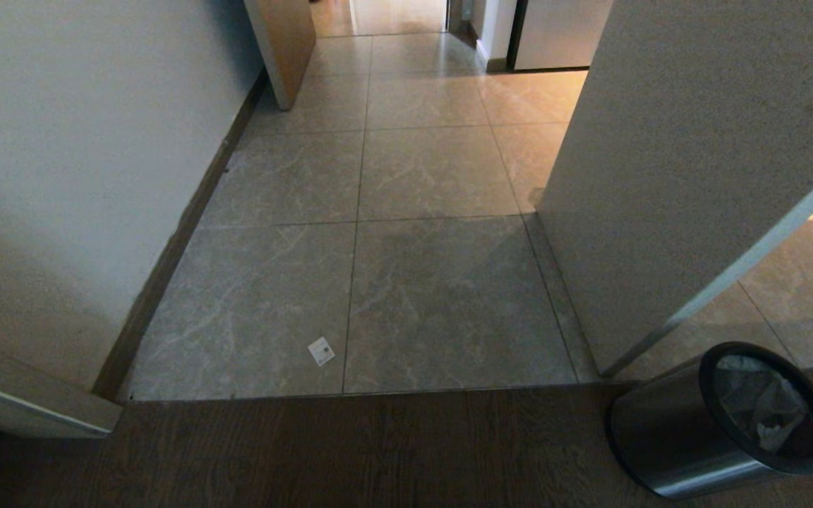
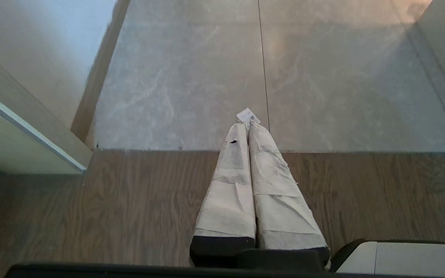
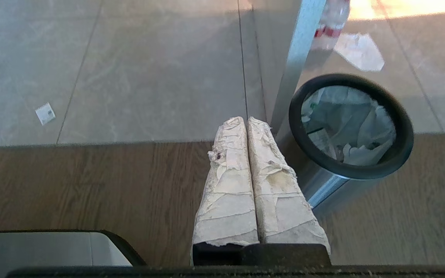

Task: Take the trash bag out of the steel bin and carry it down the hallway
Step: Place the outer trash can on the ground

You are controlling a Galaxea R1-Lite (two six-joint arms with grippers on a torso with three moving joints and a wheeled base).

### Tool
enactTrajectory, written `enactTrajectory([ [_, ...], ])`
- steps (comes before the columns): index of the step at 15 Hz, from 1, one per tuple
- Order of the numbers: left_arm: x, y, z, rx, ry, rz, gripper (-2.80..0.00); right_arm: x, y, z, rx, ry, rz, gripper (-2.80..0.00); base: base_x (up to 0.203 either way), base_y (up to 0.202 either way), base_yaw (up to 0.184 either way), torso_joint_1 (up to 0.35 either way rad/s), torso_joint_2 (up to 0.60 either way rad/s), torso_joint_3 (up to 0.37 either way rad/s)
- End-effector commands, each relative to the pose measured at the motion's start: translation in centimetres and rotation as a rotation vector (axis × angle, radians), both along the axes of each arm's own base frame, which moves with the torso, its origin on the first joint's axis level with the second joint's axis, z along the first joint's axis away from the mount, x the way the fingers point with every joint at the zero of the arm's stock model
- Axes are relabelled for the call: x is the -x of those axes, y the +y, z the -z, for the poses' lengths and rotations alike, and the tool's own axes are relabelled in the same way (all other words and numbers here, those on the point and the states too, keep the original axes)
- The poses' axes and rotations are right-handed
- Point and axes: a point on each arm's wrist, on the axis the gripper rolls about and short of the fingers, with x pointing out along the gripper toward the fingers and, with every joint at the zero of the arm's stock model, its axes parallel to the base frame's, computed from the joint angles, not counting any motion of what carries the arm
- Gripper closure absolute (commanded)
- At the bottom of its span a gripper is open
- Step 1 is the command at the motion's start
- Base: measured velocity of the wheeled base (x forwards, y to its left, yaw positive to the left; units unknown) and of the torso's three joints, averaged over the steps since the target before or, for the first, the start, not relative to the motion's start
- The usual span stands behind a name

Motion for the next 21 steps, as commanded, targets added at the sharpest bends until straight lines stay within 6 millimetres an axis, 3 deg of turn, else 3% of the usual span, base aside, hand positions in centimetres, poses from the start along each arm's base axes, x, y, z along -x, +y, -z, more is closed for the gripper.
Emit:
enactTrajectory([
  [1,0.00,0.00,0.00,0.002,0.000,0.000,0.00,0.00,0.00,0.00,0.001,0.000,-0.002,0.00,0.000,0.000,0.000,0.002,0.00,-0.207],
  [21,0.00,0.00,-0.02,0.000,-0.002,0.000,0.00,0.00,0.00,-0.08,0.006,-0.008,0.002,0.00,0.000,0.000,0.000,0.002,0.00,-0.180],
])
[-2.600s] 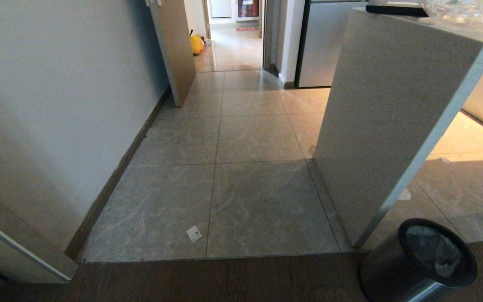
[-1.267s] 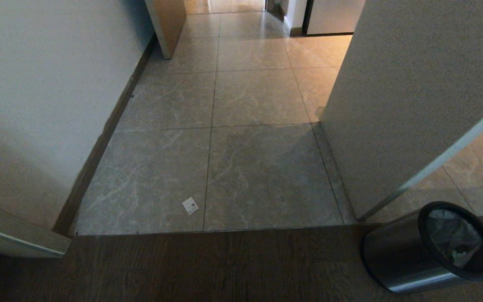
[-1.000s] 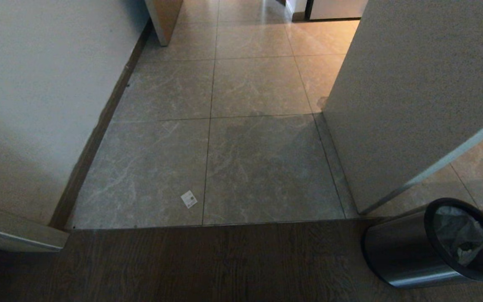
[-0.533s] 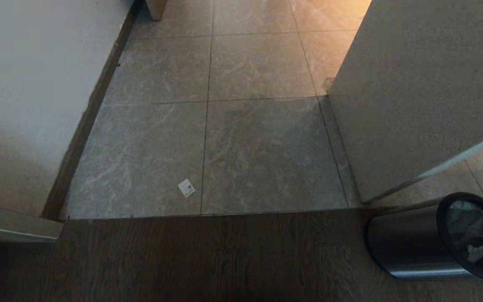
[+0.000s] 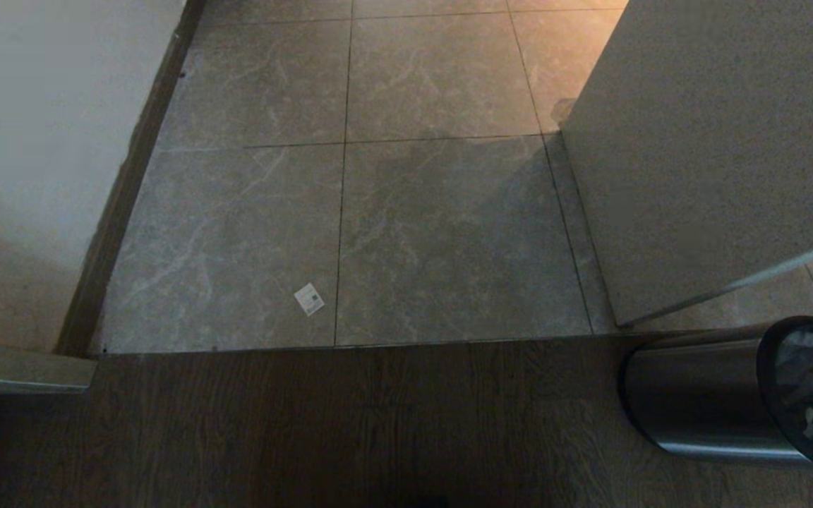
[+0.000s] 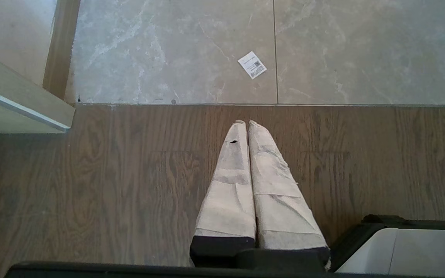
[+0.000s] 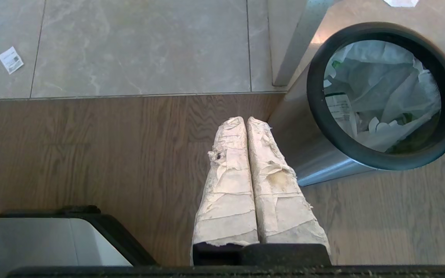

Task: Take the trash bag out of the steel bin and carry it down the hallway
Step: Place the outer trash can on the ground

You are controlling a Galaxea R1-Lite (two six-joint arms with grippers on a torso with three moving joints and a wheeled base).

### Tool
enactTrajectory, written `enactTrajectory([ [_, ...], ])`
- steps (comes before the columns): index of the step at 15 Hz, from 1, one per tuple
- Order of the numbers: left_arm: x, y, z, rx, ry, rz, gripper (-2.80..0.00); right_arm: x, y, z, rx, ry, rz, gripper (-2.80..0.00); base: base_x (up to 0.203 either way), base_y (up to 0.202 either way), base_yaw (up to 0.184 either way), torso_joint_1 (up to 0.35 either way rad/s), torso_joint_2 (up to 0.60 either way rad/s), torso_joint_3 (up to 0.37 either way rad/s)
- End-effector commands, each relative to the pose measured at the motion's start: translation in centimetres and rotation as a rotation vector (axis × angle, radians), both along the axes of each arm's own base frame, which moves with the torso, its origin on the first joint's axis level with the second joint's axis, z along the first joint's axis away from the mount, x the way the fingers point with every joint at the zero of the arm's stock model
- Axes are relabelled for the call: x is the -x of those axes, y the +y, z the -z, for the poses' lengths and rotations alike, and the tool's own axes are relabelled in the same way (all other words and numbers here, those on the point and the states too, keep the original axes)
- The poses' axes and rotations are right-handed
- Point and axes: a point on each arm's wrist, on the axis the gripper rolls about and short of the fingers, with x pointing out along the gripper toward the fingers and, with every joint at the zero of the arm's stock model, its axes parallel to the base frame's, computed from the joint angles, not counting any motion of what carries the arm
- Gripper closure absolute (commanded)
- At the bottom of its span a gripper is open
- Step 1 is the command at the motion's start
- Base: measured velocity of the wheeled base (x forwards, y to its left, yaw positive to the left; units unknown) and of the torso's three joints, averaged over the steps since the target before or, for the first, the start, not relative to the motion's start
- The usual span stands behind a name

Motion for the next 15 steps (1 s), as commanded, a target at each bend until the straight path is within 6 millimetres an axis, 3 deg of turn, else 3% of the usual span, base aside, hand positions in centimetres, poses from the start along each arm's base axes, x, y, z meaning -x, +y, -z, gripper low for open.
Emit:
enactTrajectory([
  [1,0.0,0.0,0.0,-0.001,0.000,0.000,0.00,0.1,0.0,-0.5,-0.003,-0.017,0.003,0.00,0.000,0.000,0.000,0.003,0.01,-0.032],
  [5,0.0,0.0,0.0,-0.001,0.000,0.000,0.00,3.1,0.0,-7.8,0.009,-0.078,0.011,0.00,0.000,0.000,0.000,0.000,0.00,0.000],
  [8,0.0,0.0,0.0,-0.001,0.000,0.000,0.00,5.9,-0.1,-14.1,0.017,0.080,0.070,0.00,0.000,0.000,0.000,0.000,0.00,0.000],
  [11,0.0,0.0,0.0,-0.001,0.000,0.000,0.00,3.5,-0.5,-17.9,0.060,0.412,0.241,0.00,0.000,0.000,0.000,0.000,0.00,0.000],
  [15,0.0,0.0,0.0,-0.001,0.000,0.000,0.00,-2.4,-0.9,-18.8,0.021,0.712,0.444,0.00,0.000,0.000,0.000,0.000,0.00,0.000],
])
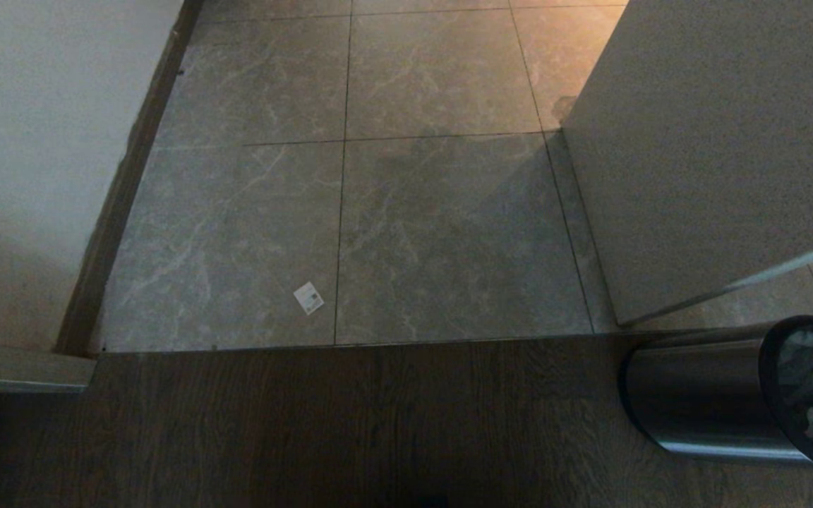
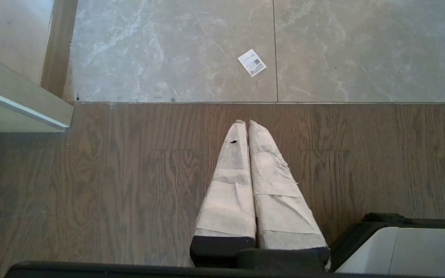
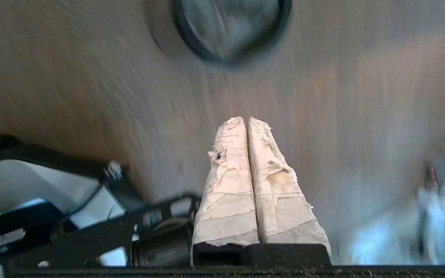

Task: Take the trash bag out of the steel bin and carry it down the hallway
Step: Place the outer trash can on the ground

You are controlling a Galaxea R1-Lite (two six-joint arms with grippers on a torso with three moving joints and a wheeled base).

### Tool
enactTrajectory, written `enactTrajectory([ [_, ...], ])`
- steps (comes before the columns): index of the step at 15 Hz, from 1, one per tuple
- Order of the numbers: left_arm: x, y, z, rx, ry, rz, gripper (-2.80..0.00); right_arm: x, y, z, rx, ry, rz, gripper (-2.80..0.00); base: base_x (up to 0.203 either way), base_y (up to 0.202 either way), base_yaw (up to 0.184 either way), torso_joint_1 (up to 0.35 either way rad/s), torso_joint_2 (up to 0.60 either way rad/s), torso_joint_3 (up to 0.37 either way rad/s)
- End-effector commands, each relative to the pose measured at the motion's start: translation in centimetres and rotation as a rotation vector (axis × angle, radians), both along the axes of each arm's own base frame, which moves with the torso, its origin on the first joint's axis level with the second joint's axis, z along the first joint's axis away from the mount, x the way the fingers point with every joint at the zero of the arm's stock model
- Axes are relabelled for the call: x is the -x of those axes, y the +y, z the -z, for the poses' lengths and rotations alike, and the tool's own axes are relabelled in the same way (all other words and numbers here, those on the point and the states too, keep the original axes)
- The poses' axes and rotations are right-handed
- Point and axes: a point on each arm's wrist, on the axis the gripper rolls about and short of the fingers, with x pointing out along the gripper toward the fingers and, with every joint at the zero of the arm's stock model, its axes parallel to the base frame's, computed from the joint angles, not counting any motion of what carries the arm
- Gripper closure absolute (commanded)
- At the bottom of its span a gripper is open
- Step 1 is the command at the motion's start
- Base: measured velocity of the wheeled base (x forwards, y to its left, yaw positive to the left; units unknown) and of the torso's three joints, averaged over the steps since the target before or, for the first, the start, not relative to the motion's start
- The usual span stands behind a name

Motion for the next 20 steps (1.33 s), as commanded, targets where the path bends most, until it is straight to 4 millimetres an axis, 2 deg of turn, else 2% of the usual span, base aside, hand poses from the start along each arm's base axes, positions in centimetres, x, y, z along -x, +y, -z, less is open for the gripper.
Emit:
enactTrajectory([
  [1,0.0,0.0,0.0,-0.001,0.000,0.000,0.00,-5.9,-0.1,0.2,-0.068,0.221,0.101,0.00,0.000,0.000,0.000,0.000,0.00,0.000],
  [3,0.0,0.0,0.0,-0.001,0.000,0.000,0.00,-8.9,-0.4,1.2,-0.126,0.315,0.197,0.00,0.000,0.000,0.000,0.000,0.00,0.000],
  [6,0.0,0.0,0.0,-0.001,0.000,0.000,0.00,-14.1,-2.8,2.4,-0.226,0.383,0.328,0.00,0.000,0.000,0.000,0.000,0.00,0.000],
  [9,0.0,0.0,0.0,0.001,0.000,0.000,0.00,-17.6,-7.0,3.7,-0.285,0.384,0.349,0.00,0.000,0.000,0.000,0.000,0.00,0.000],
  [11,0.0,0.0,0.0,-0.001,0.000,0.000,0.00,-19.2,-10.1,5.1,-0.256,0.381,0.255,0.00,0.000,0.000,0.000,0.000,0.00,0.000],
  [13,0.0,0.0,0.0,-0.001,0.000,0.000,0.00,-19.5,-11.3,6.7,-0.235,0.400,0.177,0.00,0.000,0.000,0.000,0.000,0.00,0.000],
  [17,0.0,0.0,0.0,-0.001,0.000,0.000,0.00,-19.3,-11.6,8.6,-0.288,0.455,0.155,0.00,0.000,0.000,0.000,0.000,0.00,0.000],
  [19,0.0,0.0,0.0,-0.001,0.000,0.000,0.00,-19.7,-13.4,9.2,-0.297,0.413,0.191,0.00,0.000,0.000,0.000,0.000,0.00,0.000],
  [20,0.0,0.0,0.0,0.001,0.000,0.000,0.00,-19.6,-14.6,9.6,-0.292,0.375,0.207,-2.80,0.000,0.000,0.000,0.000,0.00,0.000],
])
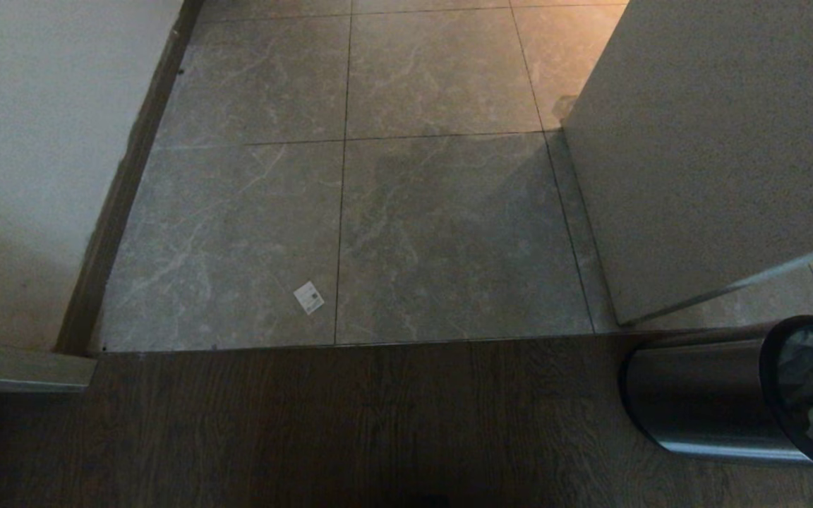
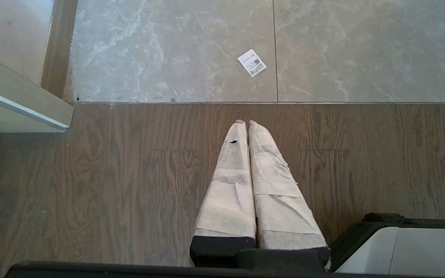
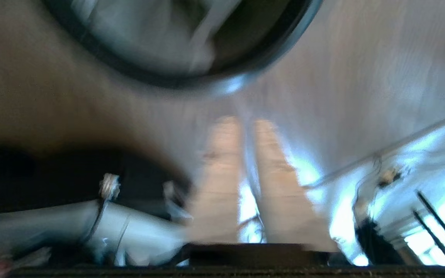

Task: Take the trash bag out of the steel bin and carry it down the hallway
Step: Place the outer trash can on the ground

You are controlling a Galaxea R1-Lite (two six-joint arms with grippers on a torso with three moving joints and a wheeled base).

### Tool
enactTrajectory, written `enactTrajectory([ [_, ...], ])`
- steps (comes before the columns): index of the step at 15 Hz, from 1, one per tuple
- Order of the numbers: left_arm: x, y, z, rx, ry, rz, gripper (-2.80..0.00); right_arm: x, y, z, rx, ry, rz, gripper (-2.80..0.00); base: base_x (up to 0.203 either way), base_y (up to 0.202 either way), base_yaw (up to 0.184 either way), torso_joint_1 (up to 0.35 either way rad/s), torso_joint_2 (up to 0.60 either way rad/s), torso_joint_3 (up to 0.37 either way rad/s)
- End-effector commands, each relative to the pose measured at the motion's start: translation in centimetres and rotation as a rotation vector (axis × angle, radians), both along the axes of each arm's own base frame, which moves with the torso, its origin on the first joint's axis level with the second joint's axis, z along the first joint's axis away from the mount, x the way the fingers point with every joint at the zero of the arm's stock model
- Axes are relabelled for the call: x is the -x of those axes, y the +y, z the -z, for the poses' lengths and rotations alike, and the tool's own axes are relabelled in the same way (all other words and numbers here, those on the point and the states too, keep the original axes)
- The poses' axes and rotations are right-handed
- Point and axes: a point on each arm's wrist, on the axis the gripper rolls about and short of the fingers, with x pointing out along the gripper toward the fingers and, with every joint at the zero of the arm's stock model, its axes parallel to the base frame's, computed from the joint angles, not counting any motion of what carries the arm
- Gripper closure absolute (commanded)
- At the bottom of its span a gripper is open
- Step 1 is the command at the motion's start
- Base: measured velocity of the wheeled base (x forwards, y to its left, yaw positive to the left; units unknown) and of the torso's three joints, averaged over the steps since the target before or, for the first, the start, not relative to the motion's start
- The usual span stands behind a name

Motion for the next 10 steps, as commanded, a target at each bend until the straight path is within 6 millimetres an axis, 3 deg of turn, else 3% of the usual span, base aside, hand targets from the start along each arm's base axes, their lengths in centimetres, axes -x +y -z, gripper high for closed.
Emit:
enactTrajectory([
  [1,0.0,0.0,0.0,0.001,0.000,0.000,0.00,0.2,-2.8,1.4,0.015,-0.017,0.019,-2.80,0.000,0.000,0.000,0.000,0.00,0.000],
  [5,0.0,0.0,0.0,0.000,0.000,0.000,0.00,2.5,-6.8,3.5,0.031,-0.011,-0.063,-2.80,0.000,0.000,0.000,0.000,0.00,0.000],
  [7,0.0,0.0,0.0,0.001,0.000,0.000,0.00,2.2,-8.0,4.4,0.000,-0.023,-0.065,-2.80,0.000,0.000,0.000,0.000,0.00,0.000],
  [10,0.0,0.0,0.0,0.000,0.000,0.000,0.00,1.0,-10.1,5.8,-0.041,-0.204,-0.116,-2.80,0.000,0.000,0.000,0.000,0.00,0.000],
])
